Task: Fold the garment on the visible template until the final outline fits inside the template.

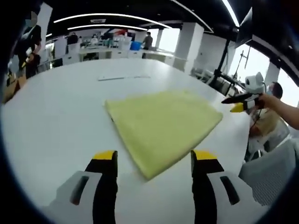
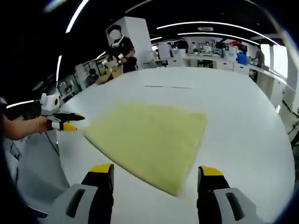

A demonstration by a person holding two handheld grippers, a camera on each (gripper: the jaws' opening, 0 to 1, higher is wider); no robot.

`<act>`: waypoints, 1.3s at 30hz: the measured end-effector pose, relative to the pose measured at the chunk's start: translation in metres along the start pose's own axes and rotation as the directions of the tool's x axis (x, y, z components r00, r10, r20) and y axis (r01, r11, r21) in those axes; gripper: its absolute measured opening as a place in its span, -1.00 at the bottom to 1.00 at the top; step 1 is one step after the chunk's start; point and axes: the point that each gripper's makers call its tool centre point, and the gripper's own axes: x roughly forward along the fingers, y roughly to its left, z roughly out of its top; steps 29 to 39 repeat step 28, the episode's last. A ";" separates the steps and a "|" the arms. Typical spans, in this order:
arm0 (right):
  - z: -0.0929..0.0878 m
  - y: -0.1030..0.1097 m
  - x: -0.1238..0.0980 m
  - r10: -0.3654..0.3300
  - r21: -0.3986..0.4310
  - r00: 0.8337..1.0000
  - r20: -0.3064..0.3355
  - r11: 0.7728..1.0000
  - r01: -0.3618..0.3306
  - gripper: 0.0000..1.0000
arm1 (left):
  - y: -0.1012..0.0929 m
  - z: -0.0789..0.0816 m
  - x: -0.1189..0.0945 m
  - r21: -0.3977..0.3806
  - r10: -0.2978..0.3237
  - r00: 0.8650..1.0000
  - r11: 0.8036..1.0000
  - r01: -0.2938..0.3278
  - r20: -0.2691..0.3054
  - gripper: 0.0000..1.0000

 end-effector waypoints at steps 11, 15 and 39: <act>0.023 0.028 -0.025 0.046 -0.070 0.995 0.083 0.997 -0.041 0.93 | -0.014 0.024 -0.020 0.064 -0.002 0.997 0.998 -0.003 0.072 0.82; 0.027 0.036 -0.033 0.052 -0.079 0.991 0.126 0.996 -0.043 0.98 | -0.017 0.027 -0.028 0.070 0.001 0.996 0.998 -0.007 0.089 0.90; 0.017 0.042 -0.044 0.040 -0.108 0.980 0.197 0.994 -0.019 0.98 | -0.025 0.010 -0.045 0.078 0.008 0.998 0.997 -0.014 0.069 0.98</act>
